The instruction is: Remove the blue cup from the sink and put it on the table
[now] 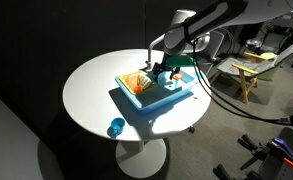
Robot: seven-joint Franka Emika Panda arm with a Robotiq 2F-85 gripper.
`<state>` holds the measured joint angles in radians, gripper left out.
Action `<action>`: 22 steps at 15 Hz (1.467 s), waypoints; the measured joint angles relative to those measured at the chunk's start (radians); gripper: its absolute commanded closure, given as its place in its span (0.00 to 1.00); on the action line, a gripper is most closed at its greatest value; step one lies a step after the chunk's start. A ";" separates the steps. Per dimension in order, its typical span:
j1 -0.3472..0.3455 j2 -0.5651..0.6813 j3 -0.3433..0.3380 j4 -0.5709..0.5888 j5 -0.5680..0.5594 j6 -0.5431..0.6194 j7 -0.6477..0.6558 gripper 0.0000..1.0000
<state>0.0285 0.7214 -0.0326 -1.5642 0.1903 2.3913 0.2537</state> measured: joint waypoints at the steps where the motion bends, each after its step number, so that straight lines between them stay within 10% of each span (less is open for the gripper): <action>1: 0.004 0.001 0.000 0.000 0.000 0.000 0.000 0.00; 11: 0.018 0.017 0.001 0.000 0.000 0.000 0.000 0.00; 19: 0.018 0.017 0.000 0.001 -0.002 -0.005 0.000 0.77; 22: 0.018 0.017 0.000 0.002 -0.003 -0.005 0.000 0.84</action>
<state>0.0462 0.7386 -0.0326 -1.5624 0.1876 2.3862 0.2537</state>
